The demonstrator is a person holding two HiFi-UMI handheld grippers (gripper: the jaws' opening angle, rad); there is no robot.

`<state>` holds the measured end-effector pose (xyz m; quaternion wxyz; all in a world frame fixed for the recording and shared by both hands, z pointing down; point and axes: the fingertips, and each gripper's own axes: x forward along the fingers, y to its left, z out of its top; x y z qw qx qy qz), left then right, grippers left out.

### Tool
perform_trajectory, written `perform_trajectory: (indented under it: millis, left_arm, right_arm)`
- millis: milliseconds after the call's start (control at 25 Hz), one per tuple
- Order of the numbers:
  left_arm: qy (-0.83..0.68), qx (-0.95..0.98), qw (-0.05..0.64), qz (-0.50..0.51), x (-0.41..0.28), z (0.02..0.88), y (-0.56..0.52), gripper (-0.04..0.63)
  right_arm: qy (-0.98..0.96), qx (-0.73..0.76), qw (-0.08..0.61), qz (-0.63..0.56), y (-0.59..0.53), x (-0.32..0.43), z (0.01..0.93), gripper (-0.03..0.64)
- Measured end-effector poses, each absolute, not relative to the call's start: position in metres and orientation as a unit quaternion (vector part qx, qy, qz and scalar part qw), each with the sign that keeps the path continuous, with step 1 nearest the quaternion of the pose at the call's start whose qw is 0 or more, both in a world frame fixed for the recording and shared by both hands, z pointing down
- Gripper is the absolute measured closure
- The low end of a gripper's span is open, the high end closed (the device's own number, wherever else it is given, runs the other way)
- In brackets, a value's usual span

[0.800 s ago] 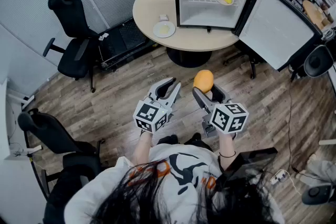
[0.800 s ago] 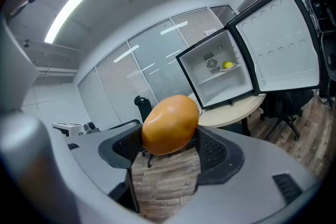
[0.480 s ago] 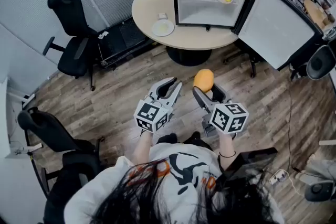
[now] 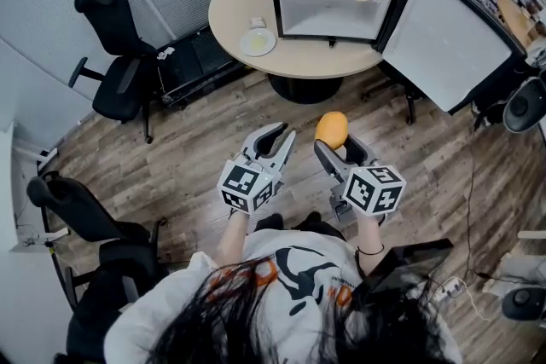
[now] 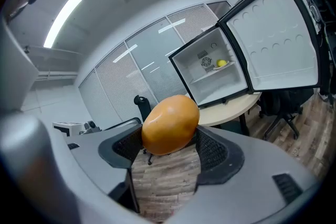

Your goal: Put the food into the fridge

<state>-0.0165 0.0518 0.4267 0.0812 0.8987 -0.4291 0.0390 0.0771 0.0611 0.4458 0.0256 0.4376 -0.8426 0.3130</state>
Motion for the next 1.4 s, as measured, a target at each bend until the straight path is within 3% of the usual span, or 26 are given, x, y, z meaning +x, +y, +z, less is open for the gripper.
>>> perform_trajectory:
  millis: [560,1400]
  left_arm:
    - [-0.450,0.889,0.078,0.030,0.026,0.431,0.032,0.518]
    - [-0.406,0.909,0.072,0.059,0.015,0.436,-0.073,0.518]
  right_arm:
    - [-0.854,0.400,0.033,0.330,0.031,0.113,0.462,0.290]
    - [-0.830,0.427,0.015,0.359,-0.076,0.093,0.470,0.290]
